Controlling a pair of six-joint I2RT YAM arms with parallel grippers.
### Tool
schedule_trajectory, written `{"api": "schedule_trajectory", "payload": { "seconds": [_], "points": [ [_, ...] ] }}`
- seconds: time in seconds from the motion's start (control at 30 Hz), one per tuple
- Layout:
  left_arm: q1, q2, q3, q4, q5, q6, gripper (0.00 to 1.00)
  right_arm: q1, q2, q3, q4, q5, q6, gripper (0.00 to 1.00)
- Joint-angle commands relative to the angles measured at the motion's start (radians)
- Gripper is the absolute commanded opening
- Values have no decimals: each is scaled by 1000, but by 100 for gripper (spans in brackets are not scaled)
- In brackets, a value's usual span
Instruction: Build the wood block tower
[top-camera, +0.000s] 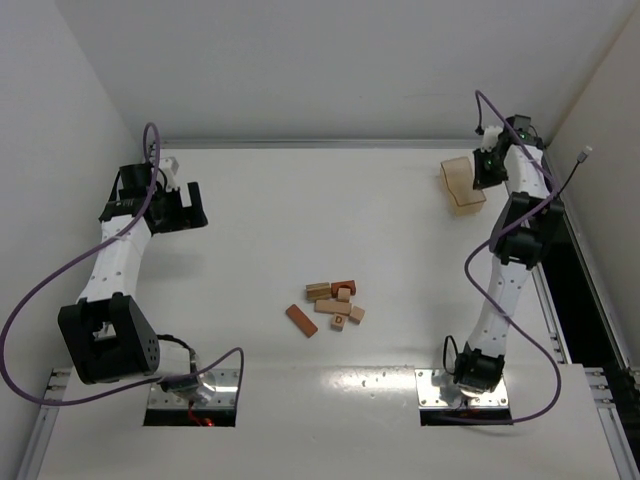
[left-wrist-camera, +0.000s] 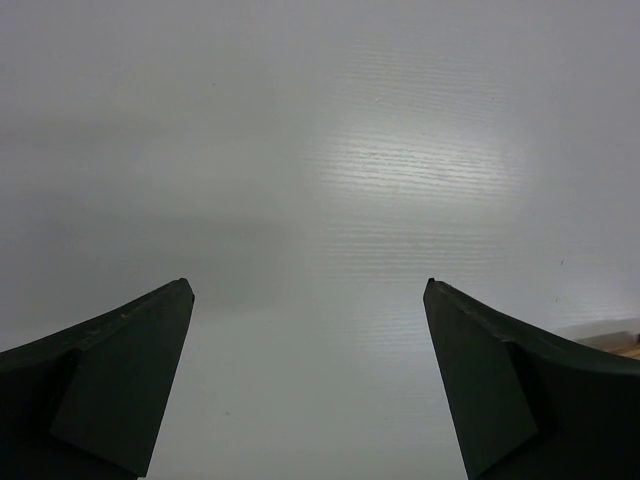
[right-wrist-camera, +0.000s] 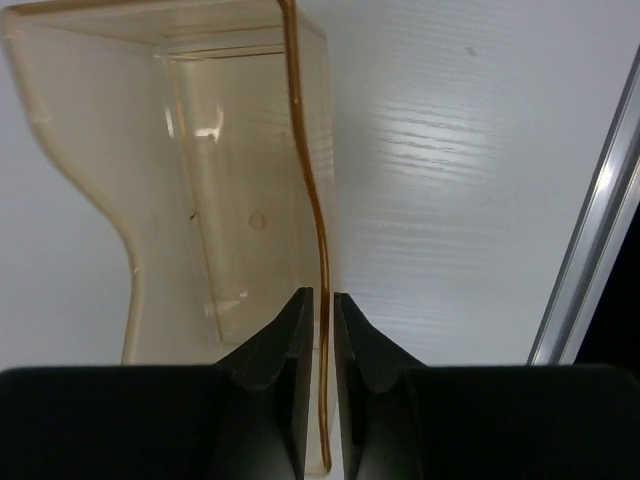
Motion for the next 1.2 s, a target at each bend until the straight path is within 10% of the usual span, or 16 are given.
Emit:
{"api": "schedule_trajectory", "payload": {
  "seconds": [0.0, 0.23, 0.33, 0.83, 1.17],
  "points": [
    [-4, 5, 37, 31, 16, 11, 100, -5, 21, 46, 29, -20, -16, 13],
    [-4, 25, 46, 31, 16, 11, 100, -5, 8, 18, 29, -2, -16, 66],
    [-4, 25, 46, 31, 25, 11, 100, -5, -52, -35, 29, -42, -30, 74],
    [-4, 7, -4, 71, 65, -16, 100, 162, -702, -604, 262, -294, -17, 66],
    [-4, -3, -23, 59, 92, 5, 100, 797, -884, -915, 159, -175, -644, 77]
  ]
}}
